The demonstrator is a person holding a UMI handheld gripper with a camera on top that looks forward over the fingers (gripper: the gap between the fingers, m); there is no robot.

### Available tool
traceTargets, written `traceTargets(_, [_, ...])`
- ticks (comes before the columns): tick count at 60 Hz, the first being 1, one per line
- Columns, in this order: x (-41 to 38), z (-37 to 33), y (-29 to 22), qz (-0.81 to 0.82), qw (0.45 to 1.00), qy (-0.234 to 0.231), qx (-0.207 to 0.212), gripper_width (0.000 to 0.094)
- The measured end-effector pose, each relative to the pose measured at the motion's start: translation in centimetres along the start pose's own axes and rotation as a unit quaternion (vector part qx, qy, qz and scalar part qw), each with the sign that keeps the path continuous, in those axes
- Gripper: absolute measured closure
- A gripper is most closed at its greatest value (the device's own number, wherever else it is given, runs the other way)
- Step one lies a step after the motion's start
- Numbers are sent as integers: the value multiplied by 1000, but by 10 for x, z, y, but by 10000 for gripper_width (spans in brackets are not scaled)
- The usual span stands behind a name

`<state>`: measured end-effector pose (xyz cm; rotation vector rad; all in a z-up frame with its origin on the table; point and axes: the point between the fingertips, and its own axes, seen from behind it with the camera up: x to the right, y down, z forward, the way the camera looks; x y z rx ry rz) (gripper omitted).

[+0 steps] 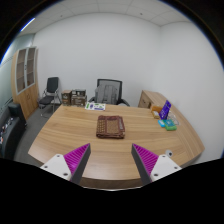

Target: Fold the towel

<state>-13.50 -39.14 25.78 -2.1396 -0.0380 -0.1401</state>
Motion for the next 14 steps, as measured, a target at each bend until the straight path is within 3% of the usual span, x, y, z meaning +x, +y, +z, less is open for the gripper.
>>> traceTargets(14, [-10, -24, -6, -5, 1000, 3, 15, 78])
